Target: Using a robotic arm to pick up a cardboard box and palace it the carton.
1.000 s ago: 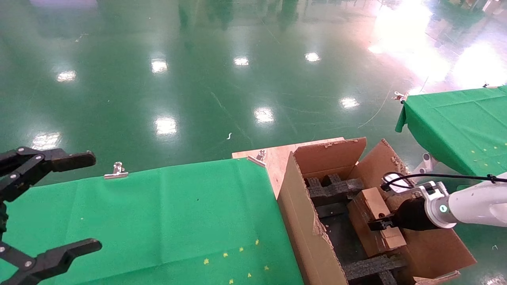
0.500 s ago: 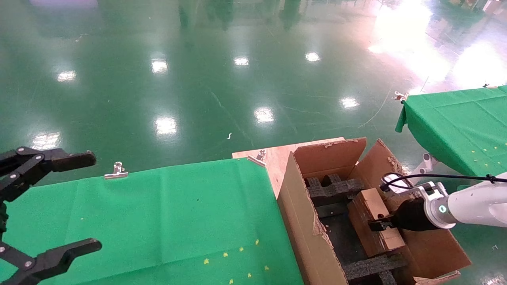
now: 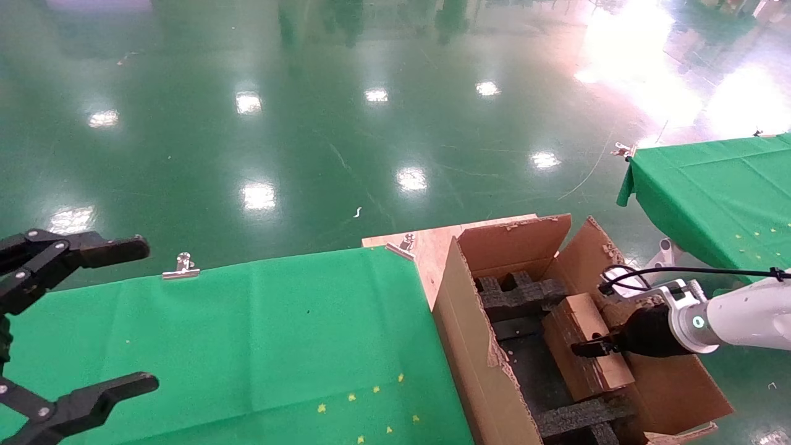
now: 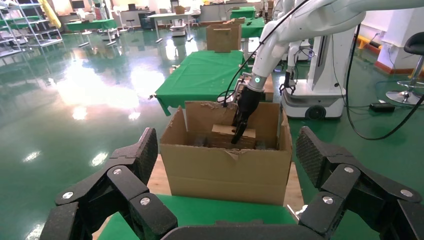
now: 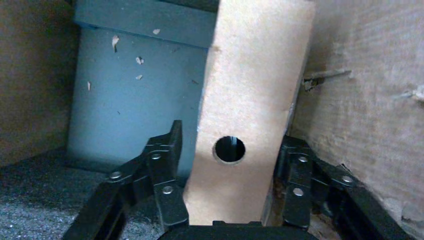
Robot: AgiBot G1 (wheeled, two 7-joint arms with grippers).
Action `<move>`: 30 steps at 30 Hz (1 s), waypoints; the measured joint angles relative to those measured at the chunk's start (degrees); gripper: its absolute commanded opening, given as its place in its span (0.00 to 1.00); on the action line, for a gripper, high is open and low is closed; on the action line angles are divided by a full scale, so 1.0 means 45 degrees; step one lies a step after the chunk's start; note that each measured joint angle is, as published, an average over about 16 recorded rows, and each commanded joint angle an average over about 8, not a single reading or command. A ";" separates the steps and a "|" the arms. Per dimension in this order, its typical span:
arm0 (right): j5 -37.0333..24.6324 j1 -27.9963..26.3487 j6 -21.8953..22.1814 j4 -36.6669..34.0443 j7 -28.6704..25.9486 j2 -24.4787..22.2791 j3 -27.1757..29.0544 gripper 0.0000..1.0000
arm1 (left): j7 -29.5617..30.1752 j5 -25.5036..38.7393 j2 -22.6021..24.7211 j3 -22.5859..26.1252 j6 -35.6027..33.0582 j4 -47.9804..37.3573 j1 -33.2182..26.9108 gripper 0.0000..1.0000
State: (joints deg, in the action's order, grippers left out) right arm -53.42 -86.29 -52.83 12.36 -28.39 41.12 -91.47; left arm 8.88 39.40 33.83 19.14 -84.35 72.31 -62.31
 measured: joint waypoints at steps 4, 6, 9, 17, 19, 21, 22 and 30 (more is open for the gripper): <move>-0.0059 -0.0156 0.0024 0.0147 -0.0006 -0.0099 -0.0019 1.00 | 0.0000 0.0000 0.0000 0.0001 0.0000 0.0000 0.0000 1.00; -0.0089 -0.0268 0.0059 0.0248 0.0009 -0.0155 -0.0020 1.00 | -0.0001 -0.0001 0.0000 0.0001 0.0000 0.0000 0.0000 1.00; -0.0124 -0.0500 0.0127 0.0442 0.0048 -0.0249 -0.0003 1.00 | -0.0001 -0.0001 -0.0001 0.0002 0.0000 0.0000 -0.0001 1.00; -0.0204 -0.1639 0.0293 0.1365 0.0308 -0.0596 0.0167 1.00 | -0.0002 -0.0002 -0.0001 0.0003 0.0001 0.0000 -0.0001 1.00; -0.0206 -0.2029 0.0284 0.1720 0.0393 -0.0718 0.0245 1.00 | -0.0002 -0.0002 -0.0001 0.0004 0.0001 0.0000 -0.0001 1.00; -0.0182 -0.2441 0.0227 0.2144 0.0481 -0.0865 0.0342 1.00 | -0.0002 -0.0003 -0.0001 0.0004 0.0001 0.0000 -0.0001 1.00; -0.0146 -0.2644 0.0175 0.2373 0.0516 -0.0951 0.0402 1.00 | -0.0002 -0.0003 -0.0002 0.0004 0.0001 0.0000 -0.0001 1.00; 0.0634 -0.3946 -0.0693 0.4462 0.0949 -0.1801 0.1087 1.00 | -0.0003 -0.0004 -0.0002 0.0005 0.0003 -0.0001 -0.0001 1.00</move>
State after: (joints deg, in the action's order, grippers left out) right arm -50.56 -104.05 -55.94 32.44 -24.12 33.01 -86.57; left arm 8.87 39.38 33.82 19.16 -84.34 72.31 -62.32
